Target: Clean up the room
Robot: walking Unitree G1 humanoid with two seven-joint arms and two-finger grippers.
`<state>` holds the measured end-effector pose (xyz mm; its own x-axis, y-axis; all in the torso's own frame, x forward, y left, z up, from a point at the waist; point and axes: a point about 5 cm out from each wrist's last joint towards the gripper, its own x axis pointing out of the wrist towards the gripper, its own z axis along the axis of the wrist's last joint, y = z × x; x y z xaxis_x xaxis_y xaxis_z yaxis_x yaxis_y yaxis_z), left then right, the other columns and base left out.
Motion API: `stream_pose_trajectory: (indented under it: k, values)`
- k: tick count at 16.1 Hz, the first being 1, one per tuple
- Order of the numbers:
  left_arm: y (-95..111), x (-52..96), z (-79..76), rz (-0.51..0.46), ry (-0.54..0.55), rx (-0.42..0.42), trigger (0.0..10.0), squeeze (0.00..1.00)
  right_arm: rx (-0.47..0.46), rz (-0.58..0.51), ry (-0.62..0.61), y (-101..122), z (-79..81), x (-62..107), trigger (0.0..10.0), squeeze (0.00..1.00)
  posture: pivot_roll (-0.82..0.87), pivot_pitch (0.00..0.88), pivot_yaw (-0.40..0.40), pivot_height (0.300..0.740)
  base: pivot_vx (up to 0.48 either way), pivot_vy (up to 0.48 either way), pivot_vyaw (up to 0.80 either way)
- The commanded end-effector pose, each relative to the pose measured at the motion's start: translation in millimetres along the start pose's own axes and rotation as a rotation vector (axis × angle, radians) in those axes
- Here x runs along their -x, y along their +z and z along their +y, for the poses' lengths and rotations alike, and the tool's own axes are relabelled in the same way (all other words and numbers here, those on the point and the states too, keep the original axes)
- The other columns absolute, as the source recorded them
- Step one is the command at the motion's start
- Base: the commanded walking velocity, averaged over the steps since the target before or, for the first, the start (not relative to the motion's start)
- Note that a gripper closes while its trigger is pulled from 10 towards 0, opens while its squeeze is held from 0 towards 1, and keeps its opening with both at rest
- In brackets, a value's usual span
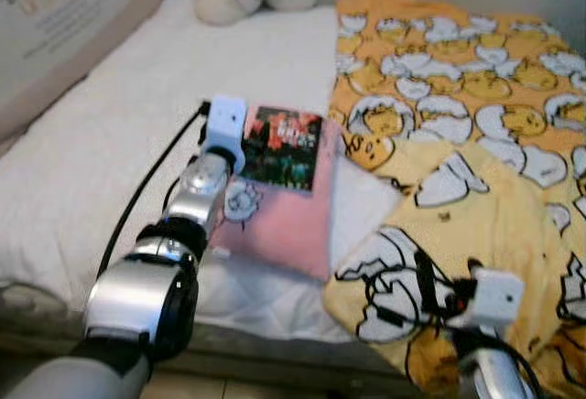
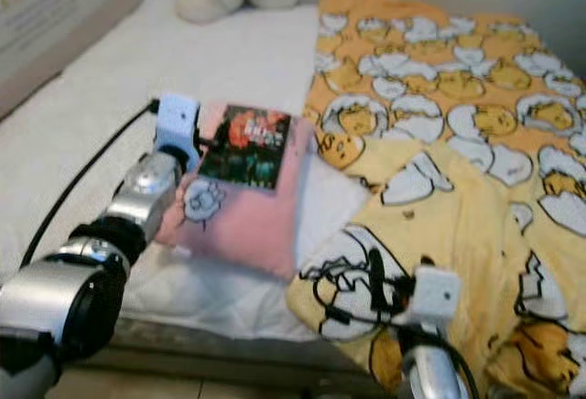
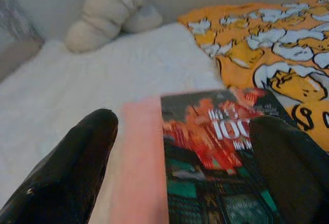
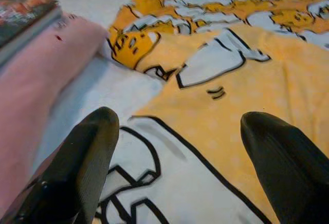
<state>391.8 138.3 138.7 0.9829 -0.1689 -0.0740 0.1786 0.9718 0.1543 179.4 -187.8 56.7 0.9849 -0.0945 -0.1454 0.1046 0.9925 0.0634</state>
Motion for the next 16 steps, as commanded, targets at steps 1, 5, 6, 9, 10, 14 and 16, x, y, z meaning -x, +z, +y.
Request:
stream_pose_trajectory:
  k: [1, 5, 6, 9, 10, 14, 16]
  values:
    - [-3.9, 0.5, 5.6, 0.04, 0.015, 0.03, 10.0, 0.0, -0.002, -0.008, 0.017, 6.6, 2.6, -0.4, 10.0, 0.0, -0.22, 0.051, 0.024, 0.74, 0.0, 0.0, 0.0]
    - [-14.0, 5.0, 14.8, 0.076, 0.036, 0.096, 10.0, 0.0, 0.002, 0.023, 0.028, 9.5, 1.8, 4.4, 10.0, 0.0, -0.22, 0.063, 0.007, 0.74, 0.0, 0.0, 0.0]
    - [-15.0, 5.7, 16.8, 0.077, 0.03, 0.106, 10.0, 0.0, 0.006, 0.025, 0.026, 10.5, 0.7, 5.5, 10.0, 0.0, -0.22, 0.067, 0.004, 0.74, 0.0, 0.0, 0.0]
    - [-22.5, 8.3, 17.0, 0.115, 0.009, 0.129, 10.0, 0.0, 0.008, 0.041, 0.027, 10.4, 0.0, 6.7, 10.0, 0.0, -0.22, 0.071, 0.0, 0.74, 0.0, 0.0, 0.0]
    - [-26.5, 9.5, 15.4, 0.13, -0.003, 0.17, 10.0, 0.0, 0.007, 0.047, 0.032, 9.9, 0.9, 6.6, 10.0, 0.0, -0.22, 0.072, -0.001, 0.74, 0.0, 0.0, 0.0]
    - [-32.3, 10.5, 3.4, 0.158, -0.067, 0.141, 10.0, 0.0, 0.003, 0.069, 0.042, 7.9, 3.6, 6.5, 10.0, 0.0, -0.22, 0.072, 0.004, 0.74, 0.0, 0.0, 0.0]
    - [-32.9, 10.4, -1.2, 0.161, -0.093, 0.134, 10.0, 0.0, 0.001, 0.083, 0.048, 5.5, 4.1, 7.0, 10.0, 0.0, -0.22, 0.07, 0.005, 0.74, 0.0, 0.0, 0.0]
